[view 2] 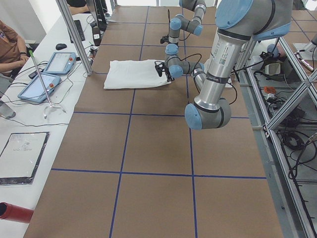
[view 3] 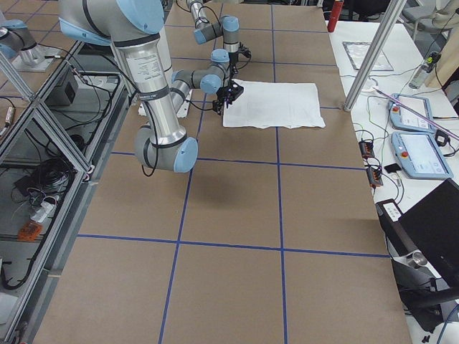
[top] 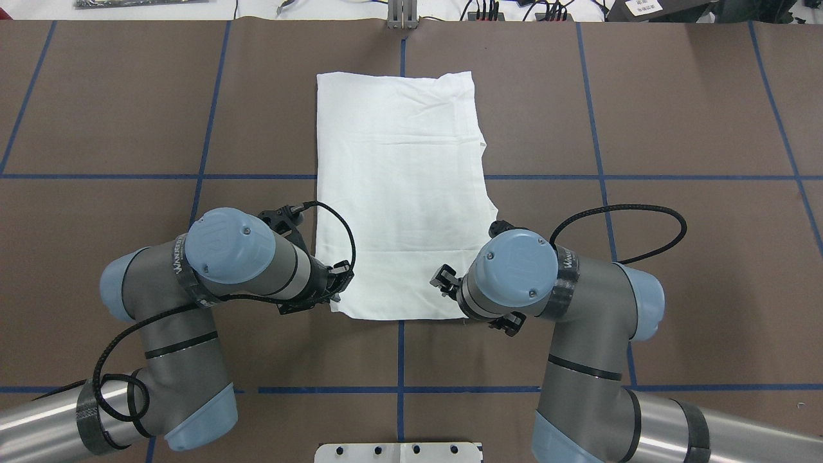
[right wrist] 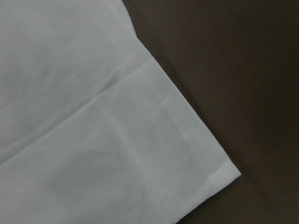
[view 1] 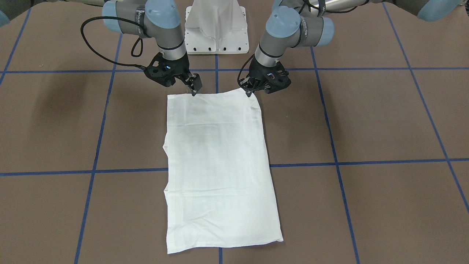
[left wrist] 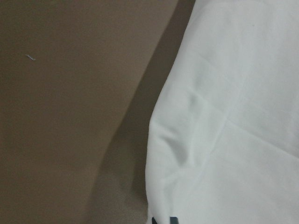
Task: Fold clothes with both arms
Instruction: 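Pinch the shirt's near corners with both grippers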
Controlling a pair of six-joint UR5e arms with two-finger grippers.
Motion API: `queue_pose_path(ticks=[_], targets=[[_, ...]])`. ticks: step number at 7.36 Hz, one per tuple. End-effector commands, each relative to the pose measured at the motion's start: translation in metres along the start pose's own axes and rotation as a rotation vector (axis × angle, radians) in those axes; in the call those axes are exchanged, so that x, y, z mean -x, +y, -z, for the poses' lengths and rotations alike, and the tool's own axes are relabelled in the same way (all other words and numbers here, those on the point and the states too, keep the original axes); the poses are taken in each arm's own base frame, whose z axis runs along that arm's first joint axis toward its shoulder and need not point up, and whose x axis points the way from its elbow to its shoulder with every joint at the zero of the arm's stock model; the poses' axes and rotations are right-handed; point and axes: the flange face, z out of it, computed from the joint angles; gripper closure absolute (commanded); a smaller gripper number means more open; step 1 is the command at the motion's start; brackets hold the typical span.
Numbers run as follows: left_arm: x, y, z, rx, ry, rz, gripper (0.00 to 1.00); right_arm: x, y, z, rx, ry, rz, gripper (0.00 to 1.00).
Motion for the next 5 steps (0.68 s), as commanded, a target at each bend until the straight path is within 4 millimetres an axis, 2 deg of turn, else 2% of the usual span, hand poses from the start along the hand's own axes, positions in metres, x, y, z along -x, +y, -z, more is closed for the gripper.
queue_pose_path(ticks=[1, 2, 5], targets=[[0.000, -0.001, 0.000, -0.001, 0.000, 0.001, 1.00, 0.012, 0.003, -0.020, -0.017, 0.026, -0.011, 0.00], [-0.001, 0.000, 0.001, 0.000, 0.003, 0.000, 1.00, 0.023, 0.008, -0.023, -0.018, 0.031, -0.011, 0.00], [-0.002, 0.001, 0.002, 0.000, 0.006, -0.002, 1.00, 0.014, 0.007, -0.033, -0.022, 0.054, -0.008, 0.00]])
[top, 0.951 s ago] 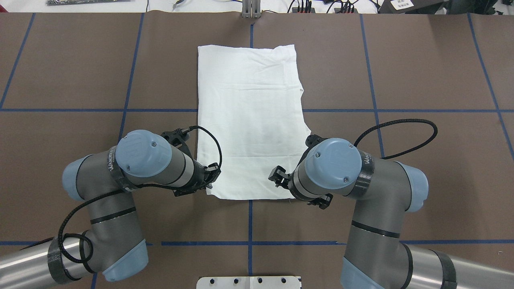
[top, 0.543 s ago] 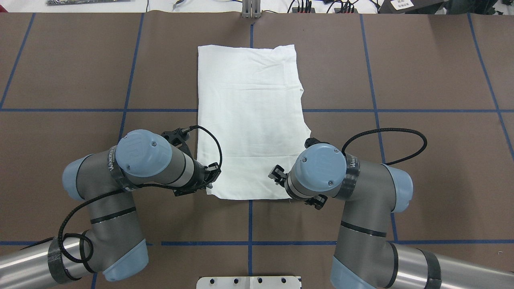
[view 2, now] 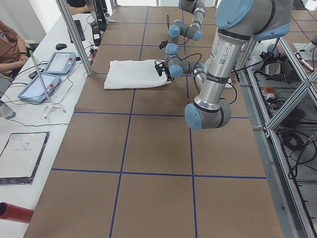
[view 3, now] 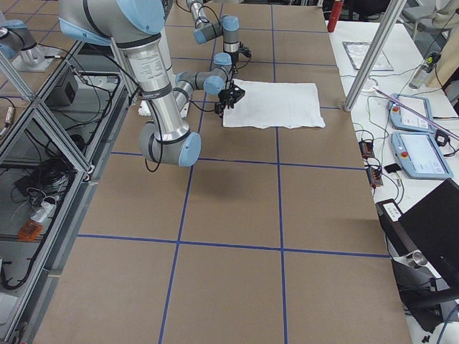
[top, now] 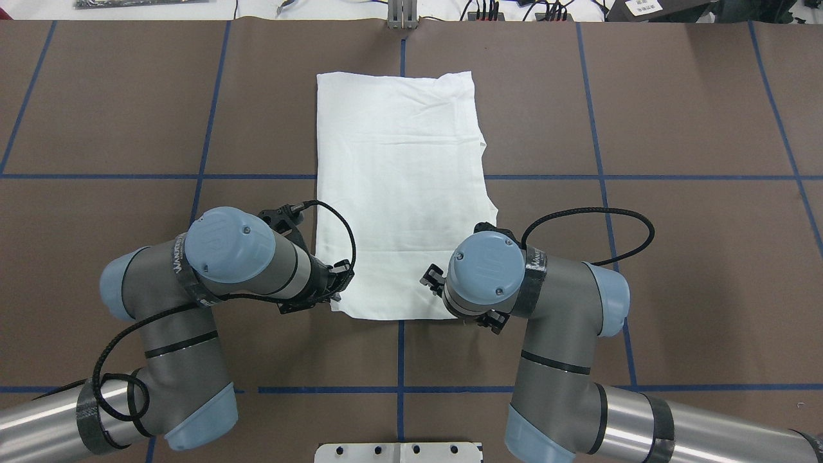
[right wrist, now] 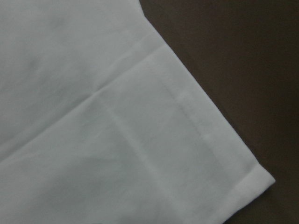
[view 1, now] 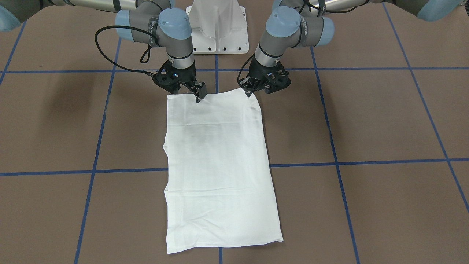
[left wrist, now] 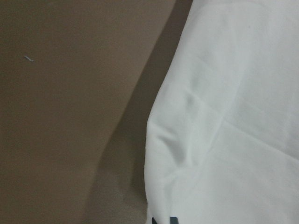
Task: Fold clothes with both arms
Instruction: 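Pinch the shirt's near corners with both grippers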
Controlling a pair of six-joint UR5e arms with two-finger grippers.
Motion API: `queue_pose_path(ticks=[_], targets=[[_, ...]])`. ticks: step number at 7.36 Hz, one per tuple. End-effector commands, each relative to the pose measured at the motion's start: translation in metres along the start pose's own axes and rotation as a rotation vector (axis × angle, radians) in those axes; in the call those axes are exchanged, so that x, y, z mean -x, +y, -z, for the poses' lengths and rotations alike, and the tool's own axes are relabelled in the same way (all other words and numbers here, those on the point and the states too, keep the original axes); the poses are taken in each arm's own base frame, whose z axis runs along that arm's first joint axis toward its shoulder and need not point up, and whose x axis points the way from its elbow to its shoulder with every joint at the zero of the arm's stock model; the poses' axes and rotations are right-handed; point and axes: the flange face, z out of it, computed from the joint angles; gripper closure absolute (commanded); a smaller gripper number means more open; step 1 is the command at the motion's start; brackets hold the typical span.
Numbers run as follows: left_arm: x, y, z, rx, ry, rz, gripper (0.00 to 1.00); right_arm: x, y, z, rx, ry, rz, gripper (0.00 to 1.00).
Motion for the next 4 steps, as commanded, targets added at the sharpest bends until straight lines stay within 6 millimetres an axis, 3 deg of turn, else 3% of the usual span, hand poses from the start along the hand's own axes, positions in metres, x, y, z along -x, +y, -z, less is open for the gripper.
queue_pose_path(ticks=[1, 3, 4], targets=[[-0.0002, 0.0003, 0.0003, 0.002, 0.000, 0.000, 1.00, -0.0024, -0.0013, -0.0074, -0.007, 0.014, 0.001, 0.00], [-0.0003, 0.0002, 0.0003, 0.000, 0.001, -0.001, 1.00, -0.0021, -0.0026, -0.0113, -0.015, 0.019, 0.001, 0.01], [0.0006, -0.0002, -0.0001, 0.000, -0.001, -0.001, 1.00, -0.0018, 0.0001, -0.0105, -0.011, 0.018, 0.005, 0.15]])
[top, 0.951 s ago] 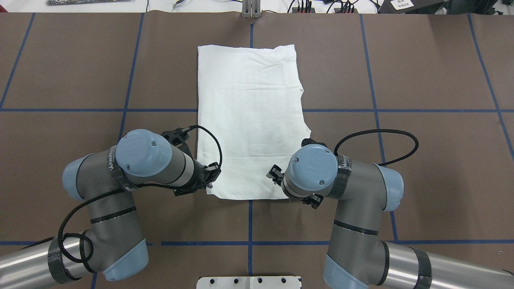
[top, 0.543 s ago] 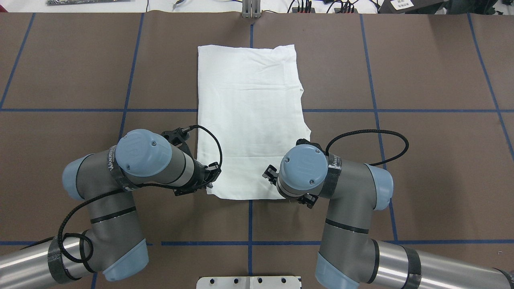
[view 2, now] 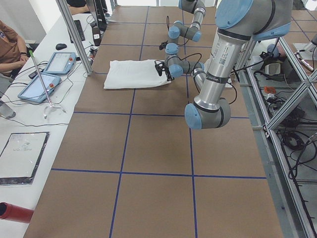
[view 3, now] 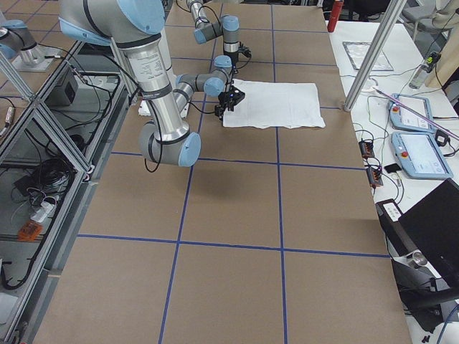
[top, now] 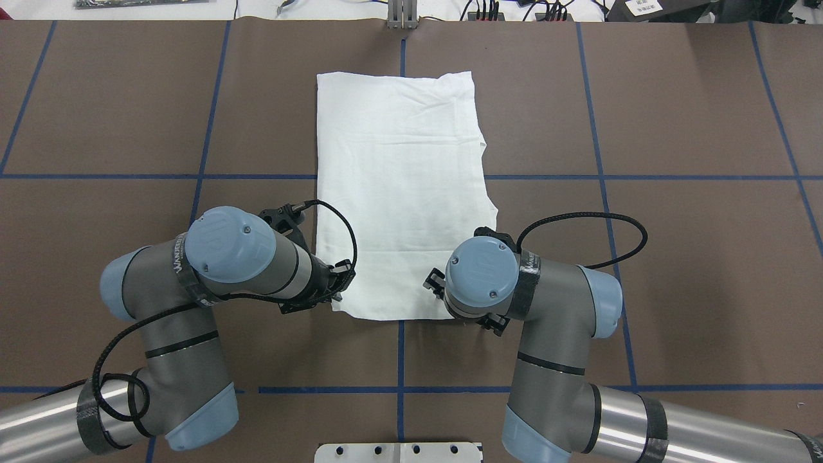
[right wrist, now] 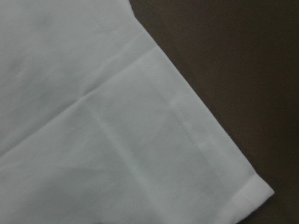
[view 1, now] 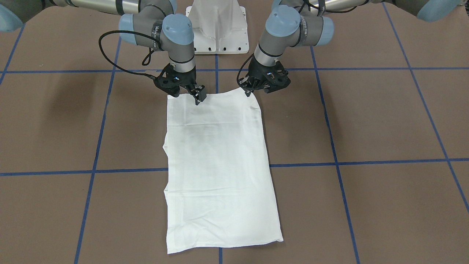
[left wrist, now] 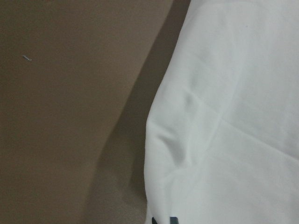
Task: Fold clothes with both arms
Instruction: 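Pinch the shirt's near corners with both grippers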
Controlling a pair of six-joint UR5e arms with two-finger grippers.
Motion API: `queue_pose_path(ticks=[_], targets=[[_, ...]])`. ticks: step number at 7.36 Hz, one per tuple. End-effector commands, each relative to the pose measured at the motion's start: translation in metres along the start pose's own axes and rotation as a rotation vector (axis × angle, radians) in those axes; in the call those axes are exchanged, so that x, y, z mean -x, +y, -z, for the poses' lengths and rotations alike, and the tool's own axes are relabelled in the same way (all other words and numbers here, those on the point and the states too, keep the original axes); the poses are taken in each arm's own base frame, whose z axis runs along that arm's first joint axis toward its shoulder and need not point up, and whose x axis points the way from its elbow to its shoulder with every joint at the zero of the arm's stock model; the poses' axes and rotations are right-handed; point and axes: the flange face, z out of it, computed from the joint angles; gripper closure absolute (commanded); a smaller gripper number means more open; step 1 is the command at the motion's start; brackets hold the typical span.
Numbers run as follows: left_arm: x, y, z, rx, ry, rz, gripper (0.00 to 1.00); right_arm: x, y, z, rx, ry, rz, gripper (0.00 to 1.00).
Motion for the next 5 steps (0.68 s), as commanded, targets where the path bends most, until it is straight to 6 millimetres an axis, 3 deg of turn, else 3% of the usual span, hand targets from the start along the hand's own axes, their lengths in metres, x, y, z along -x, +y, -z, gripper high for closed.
queue_pose_path(ticks=[1, 2, 3, 4, 5], targets=[[0.0007, -0.0003, -0.0002, 0.000, 0.000, 0.000, 1.00, -0.0003, 0.0043, -0.0010, 0.004, 0.002, 0.006, 0.39], [0.0014, -0.0014, -0.0002, -0.002, -0.001, 0.001, 1.00, 0.0001, 0.0057, -0.0006, 0.005, 0.001, 0.008, 0.63], [0.0005, -0.0013, 0.0002, -0.003, 0.001, -0.001, 1.00, -0.0002, 0.0077, -0.0010, 0.007, 0.000, 0.010, 0.81], [0.0007, -0.0014, 0.0000, -0.003, 0.000, 0.000, 1.00, 0.0026, 0.0093, 0.0016, 0.010, -0.005, 0.013, 0.95], [-0.0003, -0.0008, 0.0006, -0.001, 0.002, -0.001, 1.00, 0.0050, 0.0106, 0.0044, 0.012, -0.012, 0.014, 1.00]])
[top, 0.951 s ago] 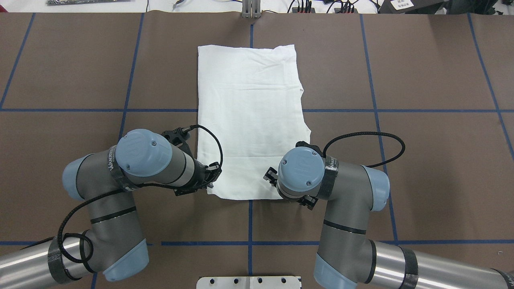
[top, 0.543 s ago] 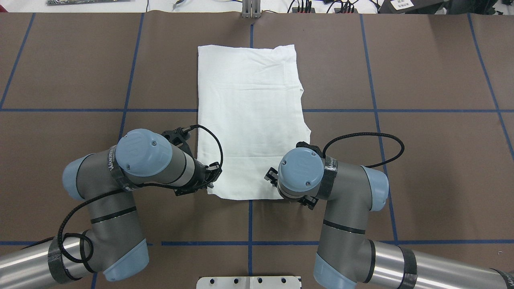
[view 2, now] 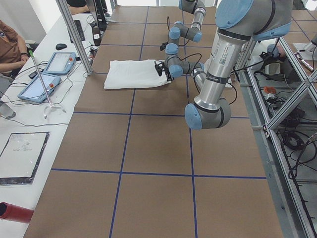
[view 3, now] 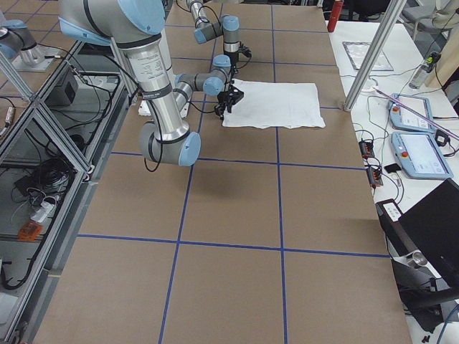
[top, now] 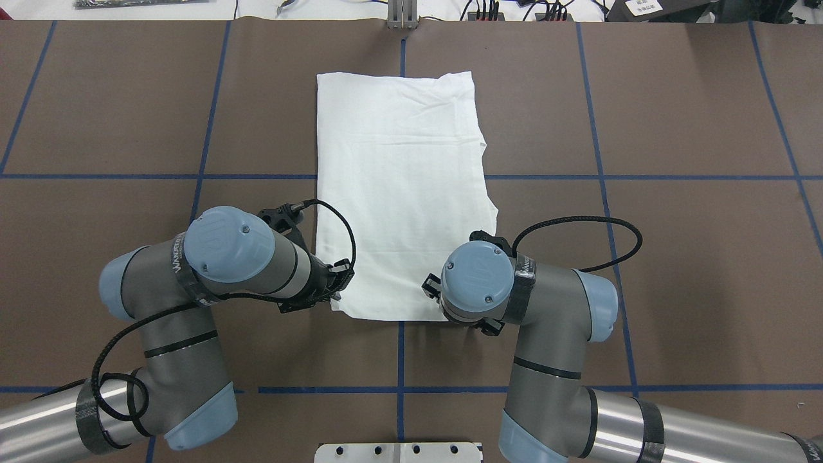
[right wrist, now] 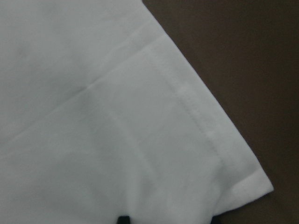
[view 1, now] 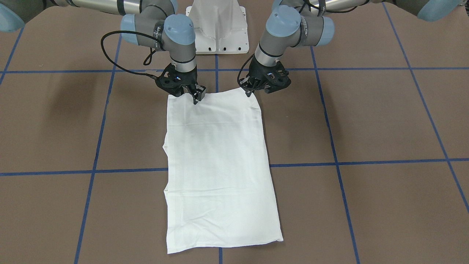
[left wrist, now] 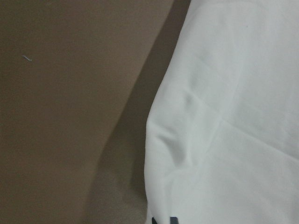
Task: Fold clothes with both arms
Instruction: 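Pinch the shirt's near corners with both grippers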
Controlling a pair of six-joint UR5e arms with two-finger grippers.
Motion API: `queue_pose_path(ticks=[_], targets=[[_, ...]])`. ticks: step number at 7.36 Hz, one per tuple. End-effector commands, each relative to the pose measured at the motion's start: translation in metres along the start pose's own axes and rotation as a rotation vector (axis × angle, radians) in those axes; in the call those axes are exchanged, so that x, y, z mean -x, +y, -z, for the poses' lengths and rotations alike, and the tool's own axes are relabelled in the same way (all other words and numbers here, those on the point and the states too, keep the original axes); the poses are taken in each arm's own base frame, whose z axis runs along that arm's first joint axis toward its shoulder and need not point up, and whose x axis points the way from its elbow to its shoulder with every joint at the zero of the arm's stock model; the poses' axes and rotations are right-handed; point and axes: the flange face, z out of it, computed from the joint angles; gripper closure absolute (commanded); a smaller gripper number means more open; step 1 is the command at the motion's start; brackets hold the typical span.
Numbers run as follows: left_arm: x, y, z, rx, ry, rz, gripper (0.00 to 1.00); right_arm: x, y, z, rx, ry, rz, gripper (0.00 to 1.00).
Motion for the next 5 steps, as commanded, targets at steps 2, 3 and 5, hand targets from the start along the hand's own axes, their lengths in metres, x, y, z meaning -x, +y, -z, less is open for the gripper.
queue_pose_path(ticks=[2, 3, 5], targets=[[-0.001, -0.002, 0.001, -0.001, 0.001, 0.000, 1.00, 0.014, 0.004, 0.017, 0.011, -0.038, 0.002, 1.00], [0.000, -0.002, 0.000, -0.002, 0.000, 0.000, 1.00, 0.016, -0.001, 0.022, 0.014, -0.047, -0.009, 1.00], [-0.001, -0.001, 0.004, 0.000, 0.006, -0.001, 1.00, 0.013, 0.001, 0.056, 0.030, -0.107, -0.001, 1.00]])
